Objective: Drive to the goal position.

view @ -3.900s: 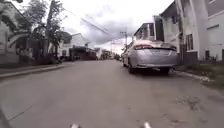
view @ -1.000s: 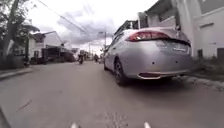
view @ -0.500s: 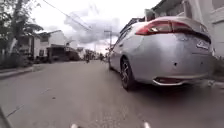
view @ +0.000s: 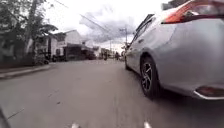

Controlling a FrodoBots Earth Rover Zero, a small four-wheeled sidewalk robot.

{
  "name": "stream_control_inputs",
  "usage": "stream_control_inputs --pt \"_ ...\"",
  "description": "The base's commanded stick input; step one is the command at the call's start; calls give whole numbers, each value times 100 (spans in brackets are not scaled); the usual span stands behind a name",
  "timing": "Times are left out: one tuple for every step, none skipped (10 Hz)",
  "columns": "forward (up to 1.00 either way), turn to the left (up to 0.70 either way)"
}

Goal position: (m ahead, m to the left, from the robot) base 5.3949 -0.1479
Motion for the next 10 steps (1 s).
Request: stream_control_inputs --pt "70 4" --pt "70 2" --pt "70 -4" --pt "70 -9" --pt "70 -15" --pt "70 -20" --pt "70 -26" --pt "70 -31" --pt "70 -33" --pt "70 -24"
